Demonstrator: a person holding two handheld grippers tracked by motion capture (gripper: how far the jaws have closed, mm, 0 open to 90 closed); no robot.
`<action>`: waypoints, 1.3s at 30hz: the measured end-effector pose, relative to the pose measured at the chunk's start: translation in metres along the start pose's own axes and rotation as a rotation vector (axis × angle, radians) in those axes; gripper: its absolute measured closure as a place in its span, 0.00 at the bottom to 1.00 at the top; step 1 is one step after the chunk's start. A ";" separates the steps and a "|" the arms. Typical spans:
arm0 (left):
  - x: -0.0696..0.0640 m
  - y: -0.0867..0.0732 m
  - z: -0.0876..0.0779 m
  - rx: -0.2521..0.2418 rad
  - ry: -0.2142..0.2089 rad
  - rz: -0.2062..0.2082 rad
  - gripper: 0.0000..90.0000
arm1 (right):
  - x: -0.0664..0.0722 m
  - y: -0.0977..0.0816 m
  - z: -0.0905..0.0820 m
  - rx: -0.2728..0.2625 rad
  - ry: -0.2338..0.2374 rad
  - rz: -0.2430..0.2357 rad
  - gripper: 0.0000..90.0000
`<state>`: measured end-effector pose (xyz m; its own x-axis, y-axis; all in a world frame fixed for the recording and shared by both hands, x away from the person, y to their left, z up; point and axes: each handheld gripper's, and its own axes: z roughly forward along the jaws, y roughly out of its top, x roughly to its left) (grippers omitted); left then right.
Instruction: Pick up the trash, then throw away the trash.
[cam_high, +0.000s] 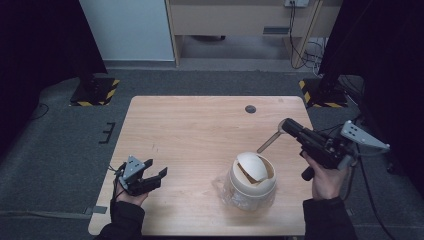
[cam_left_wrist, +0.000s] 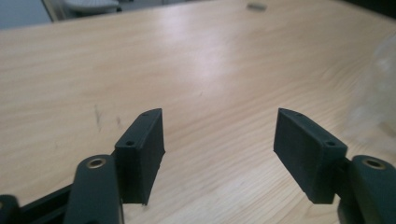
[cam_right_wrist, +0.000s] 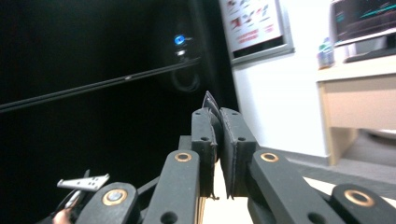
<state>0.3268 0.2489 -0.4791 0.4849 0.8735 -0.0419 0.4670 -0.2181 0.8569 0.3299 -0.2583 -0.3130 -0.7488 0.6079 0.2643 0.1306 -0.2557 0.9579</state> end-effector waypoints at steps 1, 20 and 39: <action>0.002 -0.003 0.003 0.020 0.000 0.003 0.33 | -0.003 0.000 -0.005 -0.006 -0.015 -0.004 0.94; 0.005 -0.004 0.020 0.095 -0.028 0.064 0.25 | -0.036 -0.021 -0.042 0.030 -0.158 -0.026 0.94; 0.006 -0.003 0.019 0.088 -0.025 0.068 0.24 | -0.035 -0.079 -0.004 0.237 -0.098 0.030 0.94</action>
<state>0.3426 0.2461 -0.4913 0.5353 0.8447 0.0010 0.4952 -0.3147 0.8098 0.3427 -0.2625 -0.3986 -0.6774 0.6752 0.2918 0.3091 -0.0986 0.9459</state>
